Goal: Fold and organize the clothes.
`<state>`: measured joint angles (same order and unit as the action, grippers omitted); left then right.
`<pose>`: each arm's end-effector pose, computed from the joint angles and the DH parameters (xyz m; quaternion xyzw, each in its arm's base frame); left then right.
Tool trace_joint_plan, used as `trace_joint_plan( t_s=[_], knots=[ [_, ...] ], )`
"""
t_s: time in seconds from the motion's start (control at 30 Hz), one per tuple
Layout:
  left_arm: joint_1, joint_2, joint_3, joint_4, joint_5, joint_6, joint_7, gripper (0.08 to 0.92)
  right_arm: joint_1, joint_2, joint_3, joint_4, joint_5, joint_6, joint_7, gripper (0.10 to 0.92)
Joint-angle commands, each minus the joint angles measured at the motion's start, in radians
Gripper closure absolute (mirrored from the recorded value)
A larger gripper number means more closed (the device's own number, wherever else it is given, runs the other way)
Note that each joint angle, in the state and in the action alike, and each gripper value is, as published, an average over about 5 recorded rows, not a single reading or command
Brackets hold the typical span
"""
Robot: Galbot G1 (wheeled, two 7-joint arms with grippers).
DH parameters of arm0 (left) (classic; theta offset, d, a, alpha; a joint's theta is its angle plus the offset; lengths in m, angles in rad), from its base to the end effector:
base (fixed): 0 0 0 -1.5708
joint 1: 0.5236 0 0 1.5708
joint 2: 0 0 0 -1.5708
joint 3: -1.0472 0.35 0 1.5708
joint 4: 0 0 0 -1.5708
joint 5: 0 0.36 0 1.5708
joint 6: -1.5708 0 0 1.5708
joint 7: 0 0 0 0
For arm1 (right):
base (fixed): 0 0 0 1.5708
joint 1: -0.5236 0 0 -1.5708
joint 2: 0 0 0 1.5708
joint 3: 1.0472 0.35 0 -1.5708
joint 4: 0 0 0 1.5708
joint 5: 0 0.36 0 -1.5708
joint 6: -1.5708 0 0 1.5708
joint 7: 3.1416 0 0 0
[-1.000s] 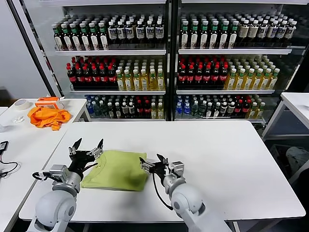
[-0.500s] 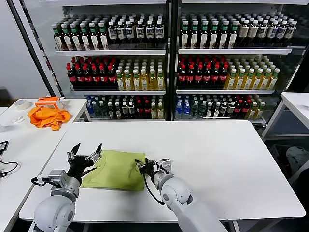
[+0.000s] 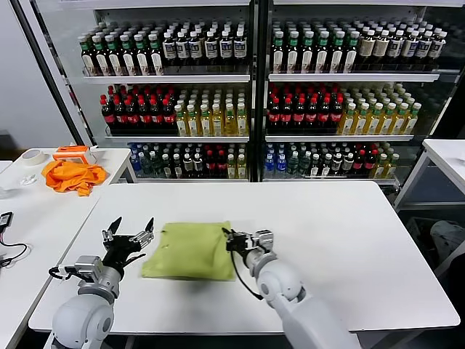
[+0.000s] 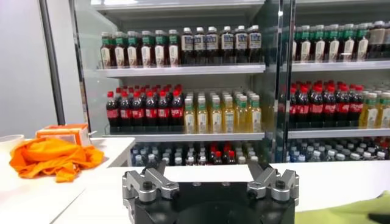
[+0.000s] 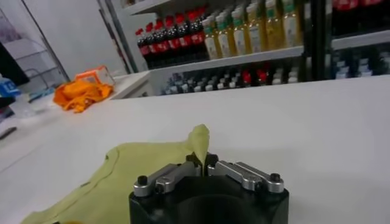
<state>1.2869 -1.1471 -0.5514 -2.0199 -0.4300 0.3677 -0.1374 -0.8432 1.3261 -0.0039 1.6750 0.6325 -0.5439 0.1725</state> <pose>0.2739 0.0879 -0.2449 -0.0114 -0.9956 -0.0115 0.0922 0.3732 0.0991 -0.2770 0.2317 -0.9423 -0.0718 0.2307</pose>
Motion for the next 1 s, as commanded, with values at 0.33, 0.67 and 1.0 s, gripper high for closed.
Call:
trace_joint_plan(
  t_s=[0.33,0.67,1.0],
  knots=[
    [-0.022,-0.028,0.041,0.054,0.019,-0.005,0.001,0.177,-0.026,-0.369,0.203,-0.008,-0.214,0.141,-0.419,0.892],
    [-0.01,-0.047,0.043,0.052,0.03,-0.007,0.002,0.177,0.0,-0.361,0.223,-0.059,-0.275,0.166,-0.467,0.892],
    [-0.007,-0.057,0.056,0.045,0.054,-0.023,0.002,0.177,-0.098,-0.373,0.364,0.021,-0.193,0.126,-0.366,0.698]
  ],
)
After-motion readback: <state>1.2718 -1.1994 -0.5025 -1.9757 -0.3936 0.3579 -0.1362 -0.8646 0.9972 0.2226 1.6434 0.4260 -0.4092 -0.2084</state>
